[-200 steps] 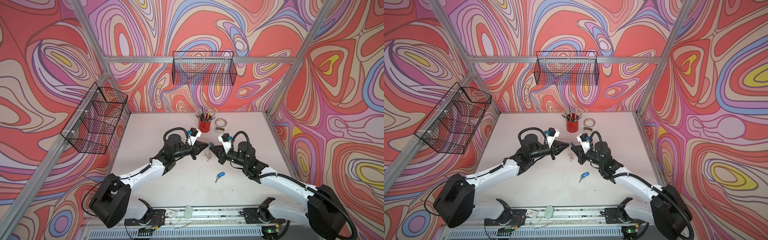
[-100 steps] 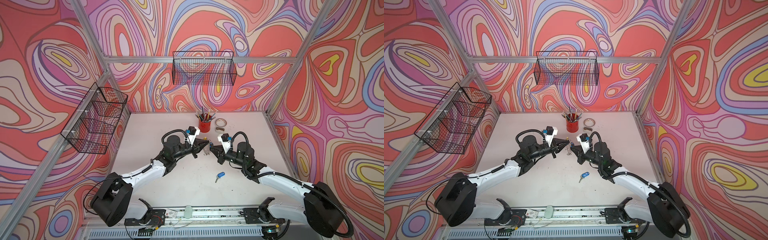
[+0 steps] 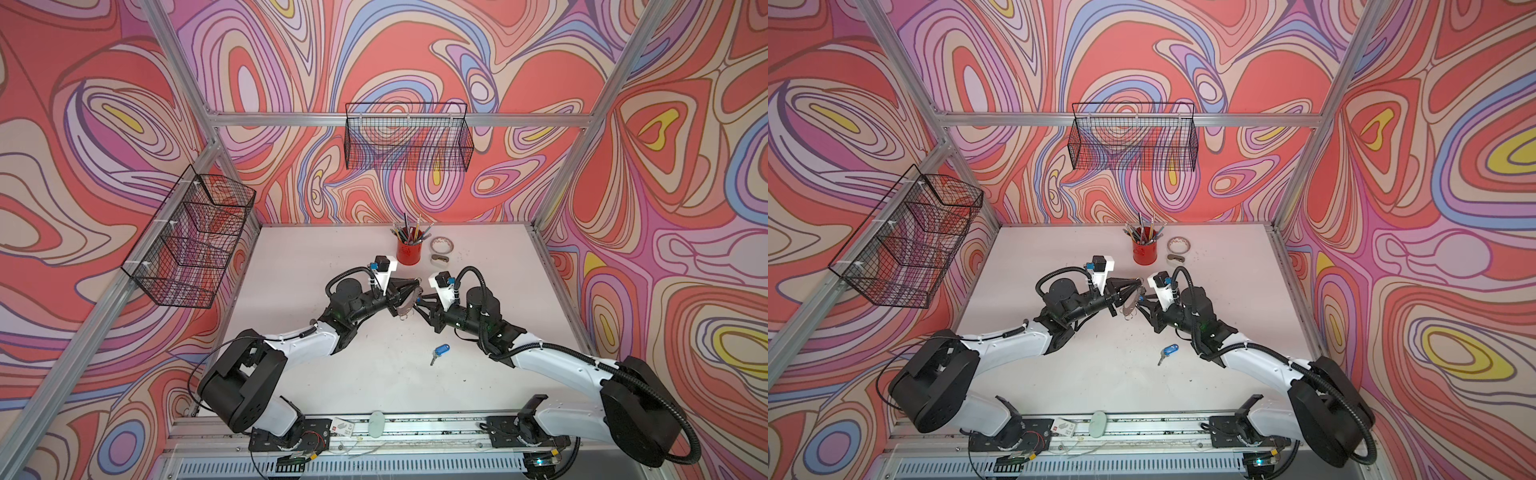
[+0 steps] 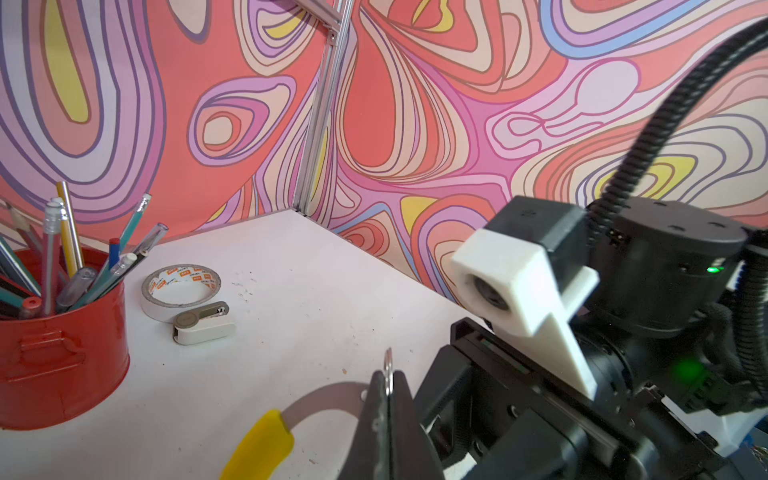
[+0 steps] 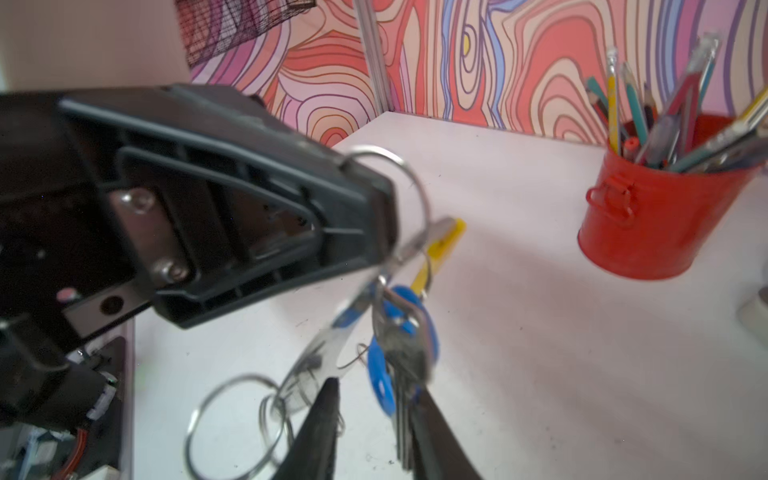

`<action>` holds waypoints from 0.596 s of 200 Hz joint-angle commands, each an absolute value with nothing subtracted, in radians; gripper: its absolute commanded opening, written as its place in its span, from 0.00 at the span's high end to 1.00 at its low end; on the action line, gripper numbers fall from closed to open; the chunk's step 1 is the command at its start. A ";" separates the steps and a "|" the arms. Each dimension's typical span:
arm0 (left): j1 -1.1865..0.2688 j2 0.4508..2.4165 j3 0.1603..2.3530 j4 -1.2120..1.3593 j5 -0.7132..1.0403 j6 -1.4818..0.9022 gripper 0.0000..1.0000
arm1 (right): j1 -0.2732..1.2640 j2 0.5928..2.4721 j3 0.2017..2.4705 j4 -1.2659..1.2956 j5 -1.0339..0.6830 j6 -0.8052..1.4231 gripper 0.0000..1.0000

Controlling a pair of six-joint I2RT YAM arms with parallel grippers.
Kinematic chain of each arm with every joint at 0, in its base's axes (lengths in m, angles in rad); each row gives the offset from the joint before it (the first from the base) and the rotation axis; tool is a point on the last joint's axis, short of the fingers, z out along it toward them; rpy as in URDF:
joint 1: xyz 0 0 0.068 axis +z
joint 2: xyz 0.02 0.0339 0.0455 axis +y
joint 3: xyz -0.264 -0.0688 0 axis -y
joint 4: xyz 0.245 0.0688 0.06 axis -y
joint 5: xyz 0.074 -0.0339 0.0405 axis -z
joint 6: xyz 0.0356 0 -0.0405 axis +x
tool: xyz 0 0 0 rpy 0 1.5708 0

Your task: Put the keys on the keyring

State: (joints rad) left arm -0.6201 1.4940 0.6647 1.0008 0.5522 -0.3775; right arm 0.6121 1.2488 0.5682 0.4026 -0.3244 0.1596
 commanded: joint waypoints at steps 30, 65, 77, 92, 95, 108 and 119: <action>-0.585 1.480 0.625 1.130 0.643 -0.405 1.00 | 0.382 1.162 0.532 0.436 -0.388 0.365 0.45; -0.541 1.560 0.633 1.294 0.780 -0.479 1.00 | 0.310 1.135 0.547 0.519 -0.503 0.426 0.41; -0.532 1.587 0.650 1.311 0.818 -0.504 1.00 | 0.310 1.154 0.571 0.553 -0.603 0.418 0.40; -0.531 1.605 0.673 1.313 0.867 -0.504 1.00 | 0.310 1.193 0.615 0.558 -0.704 0.414 0.43; -0.531 1.608 0.677 1.313 0.875 -0.506 1.00 | 0.311 1.205 0.624 0.558 -0.726 0.418 0.44; -0.531 1.616 0.687 1.312 0.896 -0.508 1.00 | 0.312 1.235 0.643 0.586 -0.797 0.431 0.47; -0.531 1.622 0.692 1.312 0.912 -0.505 1.00 | 0.318 1.247 0.645 0.611 -0.831 0.440 0.48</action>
State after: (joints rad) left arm -0.5331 1.6157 0.6506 1.1973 0.8154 -0.4789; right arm 0.3138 1.2137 0.6117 0.5312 -0.6506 0.4065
